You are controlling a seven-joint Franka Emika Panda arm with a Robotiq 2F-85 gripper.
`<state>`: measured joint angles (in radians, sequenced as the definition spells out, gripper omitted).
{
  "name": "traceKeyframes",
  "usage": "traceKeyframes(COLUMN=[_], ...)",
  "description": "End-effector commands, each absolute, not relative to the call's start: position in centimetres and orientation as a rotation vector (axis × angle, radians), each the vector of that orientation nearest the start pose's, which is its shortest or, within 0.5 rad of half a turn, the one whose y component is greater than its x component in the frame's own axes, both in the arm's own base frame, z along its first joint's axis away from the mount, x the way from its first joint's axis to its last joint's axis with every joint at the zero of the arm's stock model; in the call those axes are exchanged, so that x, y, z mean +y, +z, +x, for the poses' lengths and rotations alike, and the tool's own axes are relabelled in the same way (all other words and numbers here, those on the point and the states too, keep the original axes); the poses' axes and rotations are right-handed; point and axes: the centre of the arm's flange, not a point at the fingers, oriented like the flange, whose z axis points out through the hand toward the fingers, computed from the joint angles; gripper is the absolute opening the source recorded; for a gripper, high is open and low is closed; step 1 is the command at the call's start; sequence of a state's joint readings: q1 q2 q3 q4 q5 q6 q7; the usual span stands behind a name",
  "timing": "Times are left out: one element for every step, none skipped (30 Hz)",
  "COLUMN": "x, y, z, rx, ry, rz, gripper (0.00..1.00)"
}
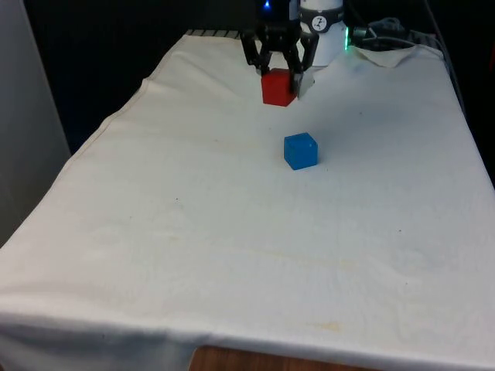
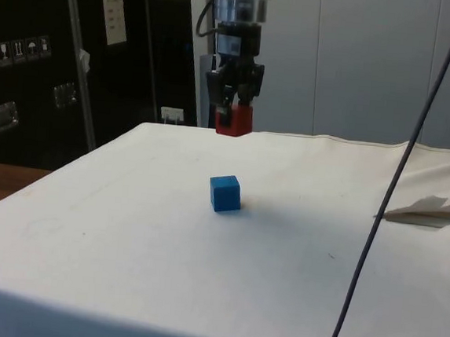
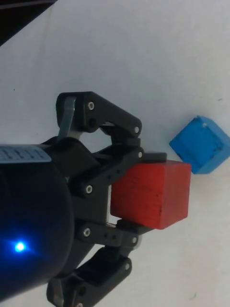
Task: Stack the two cubes.
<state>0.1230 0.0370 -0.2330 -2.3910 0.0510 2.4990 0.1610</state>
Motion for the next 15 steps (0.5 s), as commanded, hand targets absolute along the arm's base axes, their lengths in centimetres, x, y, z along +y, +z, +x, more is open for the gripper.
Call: traceKeyframes(x=[-5.1,-4.8,-4.6,-4.9,-4.5,-4.3,-4.2,-4.0,-3.8,-3.5,-3.2,-3.4,-3.0,-2.8,-2.5], y=[30.8,30.7,30.7,30.8,30.5,30.3,30.1,30.0,29.8,29.5,29.3,29.4,29.2,29.0,29.0], z=[49.9,49.9,49.9,49.9,49.9,49.9,49.9,49.9,49.9,49.8,49.9,49.8,49.9,49.9,50.0], rx=[0.489,0.487,0.487,0.48,0.49,0.491,0.493,0.495,0.497,0.503,0.507,0.496,0.507,0.511,0.511], ry=[-0.126,-0.124,-0.124,-0.106,-0.122,-0.118,-0.116,-0.116,-0.114,-0.112,-0.112,-0.101,-0.112,-0.111,-0.109], rz=[-3.086,-3.086,-3.086,-3.076,-3.085,-3.085,-3.086,-3.084,-3.082,-3.079,-3.079,-3.077,-3.08,-3.08,-3.08], gripper=[0.0,0.0,0.0,0.0,0.0,0.0,0.0,0.0,0.0,0.0,0.0,0.0,0.0,0.0,0.0])
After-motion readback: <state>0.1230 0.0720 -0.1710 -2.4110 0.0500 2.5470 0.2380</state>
